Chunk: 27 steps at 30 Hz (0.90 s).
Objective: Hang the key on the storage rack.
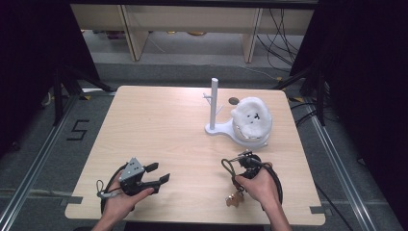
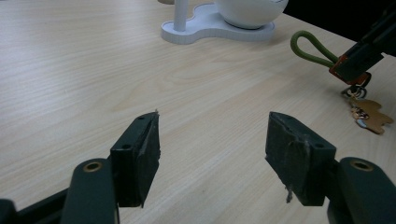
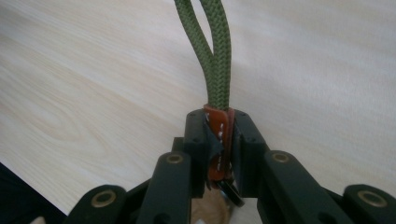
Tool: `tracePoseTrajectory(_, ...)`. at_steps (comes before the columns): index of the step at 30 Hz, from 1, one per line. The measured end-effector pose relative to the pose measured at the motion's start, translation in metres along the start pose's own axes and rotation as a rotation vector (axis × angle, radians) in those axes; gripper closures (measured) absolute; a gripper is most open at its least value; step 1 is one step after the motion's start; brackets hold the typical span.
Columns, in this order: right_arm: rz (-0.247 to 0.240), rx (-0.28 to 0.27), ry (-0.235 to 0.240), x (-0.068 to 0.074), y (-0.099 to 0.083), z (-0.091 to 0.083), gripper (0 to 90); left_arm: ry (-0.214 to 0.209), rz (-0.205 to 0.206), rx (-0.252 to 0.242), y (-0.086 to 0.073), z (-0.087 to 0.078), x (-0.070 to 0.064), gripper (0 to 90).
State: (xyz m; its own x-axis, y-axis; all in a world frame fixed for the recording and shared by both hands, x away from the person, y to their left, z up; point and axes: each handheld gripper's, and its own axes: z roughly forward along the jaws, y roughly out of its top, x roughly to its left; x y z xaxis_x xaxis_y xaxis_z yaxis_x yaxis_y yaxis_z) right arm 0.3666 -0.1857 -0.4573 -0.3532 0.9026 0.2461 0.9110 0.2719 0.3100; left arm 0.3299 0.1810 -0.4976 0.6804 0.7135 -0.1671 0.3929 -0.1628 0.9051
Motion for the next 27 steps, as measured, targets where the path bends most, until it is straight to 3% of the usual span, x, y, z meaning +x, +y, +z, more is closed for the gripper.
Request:
tracePoseTrajectory(6, -0.065, -0.168, 0.056, 0.002, -0.001, -0.007, 79.0, -0.021, -0.017, -0.010, 0.004, 0.001, -0.001, 36.4)
tracePoseTrajectory(7, -0.097, -0.201, 0.069, 0.002, -0.001, -0.009, 79.0, -0.024, -0.015, -0.012, 0.004, 0.001, -0.001, 36.9)
tracePoseTrajectory(8, -0.097, -0.222, 0.090, 0.002, -0.002, -0.011, 79.0, -0.022, -0.008, -0.013, 0.005, 0.001, -0.001, 37.6)
tracePoseTrajectory(10, -0.106, -0.253, 0.080, 0.003, -0.002, -0.013, 78.9, -0.015, -0.005, -0.008, 0.007, 0.001, -0.002, 38.8)
tracePoseTrajectory(13, -0.127, -0.320, 0.103, 0.004, -0.002, -0.015, 78.9, -0.027, 0.004, -0.025, 0.012, 0.003, -0.003, 40.3)
tracePoseTrajectory(14, -0.174, -0.376, 0.119, 0.004, -0.001, -0.013, 78.9, -0.036, 0.014, -0.028, 0.013, 0.004, -0.003, 40.9)
tracePoseTrajectory(15, -0.157, -0.401, 0.136, 0.007, -0.002, -0.013, 78.9, -0.035, 0.013, -0.035, 0.015, 0.005, -0.004, 41.6)
tracePoseTrajectory(18, -0.206, -0.469, 0.121, 0.006, -0.002, -0.013, 78.9, -0.044, 0.025, -0.043, 0.021, 0.006, -0.007, 44.0)
tracePoseTrajectory(20, -0.199, -0.495, 0.126, 0.009, -0.002, -0.012, 78.9, -0.055, 0.019, -0.048, 0.026, 0.006, -0.008, 45.1)
tracePoseTrajectory(21, -0.225, -0.509, 0.122, 0.007, -0.001, -0.012, 79.0, -0.066, 0.024, -0.058, 0.028, 0.007, -0.008, 45.6)
tracePoseTrajectory(23, -0.203, -0.535, 0.135, 0.010, -0.003, -0.012, 79.0, -0.067, 0.019, -0.057, 0.034, 0.008, -0.009, 46.7)
tracePoseTrajectory(24, -0.240, -0.550, 0.134, 0.007, -0.002, -0.011, 78.9, -0.082, 0.013, -0.066, 0.036, 0.009, -0.008, 47.2)
tracePoseTrajectory(26, -0.270, -0.595, 0.120, 0.008, -0.002, -0.011, 78.9, -0.106, -0.008, -0.072, 0.039, 0.010, -0.008, 47.9)
tracePoseTrajectory(27, -0.263, -0.609, 0.136, 0.008, -0.002, -0.010, 78.9, -0.115, -0.020, -0.073, 0.042, 0.012, -0.008, 48.3)
